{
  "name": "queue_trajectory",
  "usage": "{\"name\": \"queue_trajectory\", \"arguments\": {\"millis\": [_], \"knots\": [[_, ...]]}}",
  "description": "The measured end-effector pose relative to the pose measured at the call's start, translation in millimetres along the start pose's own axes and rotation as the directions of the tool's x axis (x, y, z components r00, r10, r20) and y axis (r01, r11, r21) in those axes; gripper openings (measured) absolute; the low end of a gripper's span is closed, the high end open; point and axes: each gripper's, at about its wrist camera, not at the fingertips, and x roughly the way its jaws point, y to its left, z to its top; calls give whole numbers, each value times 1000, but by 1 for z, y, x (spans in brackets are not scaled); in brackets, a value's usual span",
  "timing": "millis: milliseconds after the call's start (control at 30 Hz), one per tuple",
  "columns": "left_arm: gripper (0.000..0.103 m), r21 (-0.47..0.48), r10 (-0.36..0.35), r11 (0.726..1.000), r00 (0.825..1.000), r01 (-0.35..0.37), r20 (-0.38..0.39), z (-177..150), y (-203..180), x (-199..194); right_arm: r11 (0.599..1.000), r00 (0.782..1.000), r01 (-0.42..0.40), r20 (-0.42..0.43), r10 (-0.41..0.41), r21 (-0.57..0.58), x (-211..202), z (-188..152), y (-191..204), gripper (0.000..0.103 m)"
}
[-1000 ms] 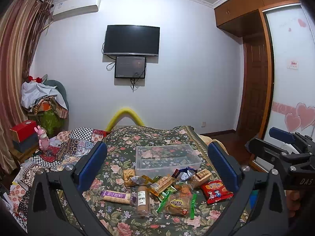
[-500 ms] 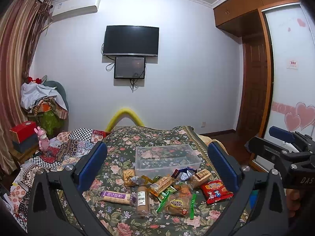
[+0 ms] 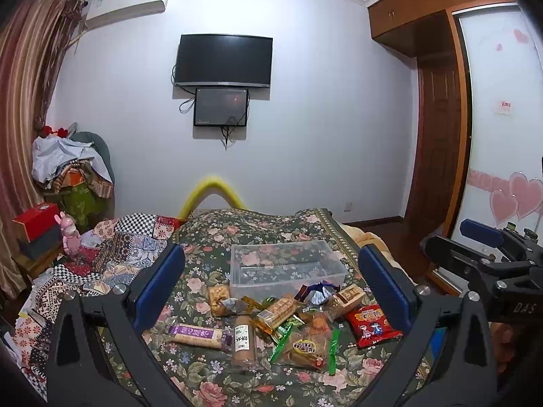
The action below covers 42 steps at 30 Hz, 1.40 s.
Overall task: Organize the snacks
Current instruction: 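Reach the left tool to the purple coconut roll pack while the right tool reaches the red snack bag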
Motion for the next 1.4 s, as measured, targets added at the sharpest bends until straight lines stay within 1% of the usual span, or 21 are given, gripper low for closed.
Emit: {"name": "queue_trajectory", "arguments": {"millis": [133, 233, 300, 433, 500, 600, 633, 667, 700, 767, 800, 900, 1000, 1033, 1133, 1200, 1300, 1400], "knots": [[102, -5, 4, 1000, 999, -5, -36, -6, 8, 16, 1000, 999, 5, -33, -4, 20, 12, -7, -8, 103], [97, -10, 16, 1000, 997, -17, -78, -15, 17, 31, 999, 998, 18, -62, -16, 30, 21, -14, -17, 103], [92, -11, 25, 1000, 993, -27, -116, -23, 25, 42, 999, 996, 29, -88, -26, 38, 30, -19, -24, 102], [88, -7, 62, 998, 975, -65, -212, -42, 45, 71, 997, 987, 50, -158, -41, 55, 47, -32, -39, 97], [86, -8, 66, 998, 965, -70, -253, -51, 55, 83, 996, 979, 63, -198, -50, 56, 58, -39, -46, 93], [85, 2, 71, 997, 945, -74, -320, -68, 67, 102, 995, 963, 82, -263, -63, 60, 71, -50, -57, 90], [85, 8, 75, 997, 938, -77, -340, -74, 70, 109, 994, 954, 88, -293, -67, 61, 77, -56, -61, 89], [85, 10, 76, 997, 929, -77, -362, -80, 73, 116, 994, 950, 92, -305, -70, 60, 79, -57, -63, 89], [85, 6, 70, 997, 918, -74, -391, -87, 78, 124, 993, 941, 103, -330, -79, 56, 84, -63, -67, 89], [85, -11, 58, 997, 901, -70, -430, -97, 86, 134, 992, 927, 117, -364, -90, 52, 89, -69, -71, 88], [85, -24, 53, 997, 889, -72, -455, -104, 92, 142, 990, 916, 127, -389, -97, 53, 92, -75, -76, 88], [85, -48, 58, 994, 859, -95, -509, -119, 109, 161, 986, 891, 150, -442, -105, 68, 100, -86, -84, 87], [85, -69, 54, 992, 834, -109, -550, -132, 123, 178, 981, 865, 169, -491, -103, 92, 105, -95, -96, 87], [85, -80, 47, 990, 821, -113, -568, -137, 129, 186, 979, 855, 175, -510, -99, 103, 107, -98, -100, 87], [85, -103, 35, 988, 804, -119, -594, -146, 138, 199, 973, 833, 188, -547, -86, 133, 115, -106, -109, 87], [86, -112, 33, 986, 797, -126, -602, -150, 142, 205, 969, 822, 197, -564, -81, 148, 118, -109, -112, 87], [86, -132, 27, 982, 781, -139, -623, -154, 148, 218, 966, 809, 213, -581, -88, 150, 120, -112, -116, 87], [86, -144, 29, 977, 763, -158, -646, -157, 152, 235, 964, 803, 221, -589, -93, 149, 121, -116, -117, 87]]}}
